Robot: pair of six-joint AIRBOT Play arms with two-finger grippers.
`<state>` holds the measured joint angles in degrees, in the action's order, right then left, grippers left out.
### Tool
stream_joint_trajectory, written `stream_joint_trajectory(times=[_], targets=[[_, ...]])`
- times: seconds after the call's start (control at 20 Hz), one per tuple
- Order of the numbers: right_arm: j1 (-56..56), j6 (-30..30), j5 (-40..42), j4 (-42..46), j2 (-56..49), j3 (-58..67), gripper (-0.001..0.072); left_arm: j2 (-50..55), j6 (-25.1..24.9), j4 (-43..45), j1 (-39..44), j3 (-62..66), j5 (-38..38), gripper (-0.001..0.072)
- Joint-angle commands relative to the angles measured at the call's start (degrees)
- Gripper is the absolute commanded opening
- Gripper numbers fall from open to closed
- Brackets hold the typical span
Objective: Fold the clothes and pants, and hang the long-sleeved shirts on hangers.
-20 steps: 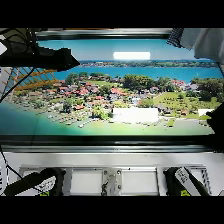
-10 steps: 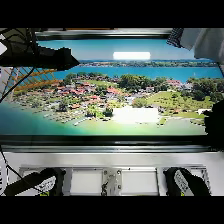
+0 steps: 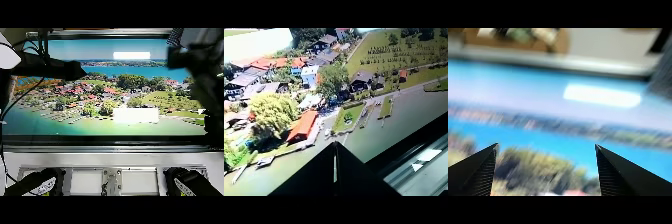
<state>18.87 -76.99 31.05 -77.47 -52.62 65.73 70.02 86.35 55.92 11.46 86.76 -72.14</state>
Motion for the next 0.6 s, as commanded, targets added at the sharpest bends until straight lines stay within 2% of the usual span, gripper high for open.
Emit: stream_joint_trajectory(times=[0.0, 0.1, 0.2, 0.35, 0.5, 0.55], targets=[[10.9, -6.1, 8.9, -8.3, -1.9, -6.1, 0.0658, -3.1, 0.0, -0.1, 1.9, -8.1, 2.4, 0.0019], [12.8, -6.8, 11.0, -12.7, -2.2, -6.1, 0.0657, -4.6, 0.0, -0.1, 2.4, -11.1, 3.3, 0.0019], [11.9, -9.4, 11.1, -18.1, -1.5, -6.1, 0.0501, -5.7, 0.0, -0.2, 2.4, -12.7, 3.4, 0.0018], [7.4, -13.1, 15.5, -25.8, -0.6, -4.6, 0.0503, -7.0, 0.0, -0.2, 2.4, -14.1, 3.4, 0.0019], [1.7, -25.1, 22.1, -36.9, -0.8, -2.2, 0.0506, -7.0, 0.0, -0.5, 2.4, -14.1, 3.4, 0.0018], [0.2, -29.1, 24.4, -41.3, -0.9, -1.6, 0.0541, -7.0, 0.0, -0.6, 2.4, -14.1, 3.5, 0.0018]])
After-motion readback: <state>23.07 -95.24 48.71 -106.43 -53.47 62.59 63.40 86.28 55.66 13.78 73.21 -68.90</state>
